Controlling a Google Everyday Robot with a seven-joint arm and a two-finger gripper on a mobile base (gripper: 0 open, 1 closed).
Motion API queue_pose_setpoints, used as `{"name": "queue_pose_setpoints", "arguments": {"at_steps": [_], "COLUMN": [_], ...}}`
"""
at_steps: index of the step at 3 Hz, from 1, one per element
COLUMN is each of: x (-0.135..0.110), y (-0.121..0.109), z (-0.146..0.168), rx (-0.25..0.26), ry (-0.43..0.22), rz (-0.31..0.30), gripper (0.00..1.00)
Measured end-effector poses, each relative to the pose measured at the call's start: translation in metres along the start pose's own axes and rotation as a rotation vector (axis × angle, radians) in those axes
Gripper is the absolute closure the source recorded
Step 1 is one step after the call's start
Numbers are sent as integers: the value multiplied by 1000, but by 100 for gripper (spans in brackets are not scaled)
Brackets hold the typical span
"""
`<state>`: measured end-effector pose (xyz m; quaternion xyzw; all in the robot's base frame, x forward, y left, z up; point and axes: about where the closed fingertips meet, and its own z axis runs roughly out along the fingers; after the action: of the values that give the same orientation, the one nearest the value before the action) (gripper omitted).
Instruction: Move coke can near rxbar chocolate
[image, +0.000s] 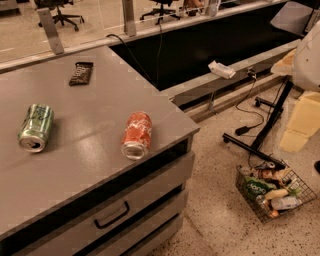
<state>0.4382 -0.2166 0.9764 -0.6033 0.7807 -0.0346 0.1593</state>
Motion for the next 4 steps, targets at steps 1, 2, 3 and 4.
{"name": "queue_pose_setpoints", "arguments": {"at_steps": [1, 2, 3, 4], "x": [-1, -28, -85, -134], "y": [0, -10, -17, -12], "z": [-1, 6, 16, 26], "rx": [4, 4, 30, 33], "ry": [0, -27, -109, -137], "rz": [-3, -137, -397, -675], "gripper": [0, 0, 0, 0]}}
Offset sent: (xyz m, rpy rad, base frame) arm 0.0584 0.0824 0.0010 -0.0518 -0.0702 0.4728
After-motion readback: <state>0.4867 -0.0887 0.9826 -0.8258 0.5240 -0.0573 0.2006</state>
